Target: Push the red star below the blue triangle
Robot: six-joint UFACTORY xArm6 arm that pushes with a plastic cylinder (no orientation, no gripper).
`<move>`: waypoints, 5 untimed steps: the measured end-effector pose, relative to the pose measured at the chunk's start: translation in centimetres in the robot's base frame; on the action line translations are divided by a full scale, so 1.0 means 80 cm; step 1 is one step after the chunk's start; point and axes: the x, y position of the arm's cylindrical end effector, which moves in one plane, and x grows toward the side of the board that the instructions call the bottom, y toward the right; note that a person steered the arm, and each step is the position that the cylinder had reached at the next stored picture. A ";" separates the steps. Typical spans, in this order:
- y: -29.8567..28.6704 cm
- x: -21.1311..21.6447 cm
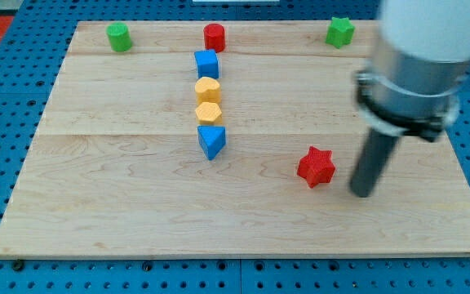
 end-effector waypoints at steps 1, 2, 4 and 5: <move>0.017 -0.024; -0.047 -0.018; -0.060 -0.026; -0.056 -0.052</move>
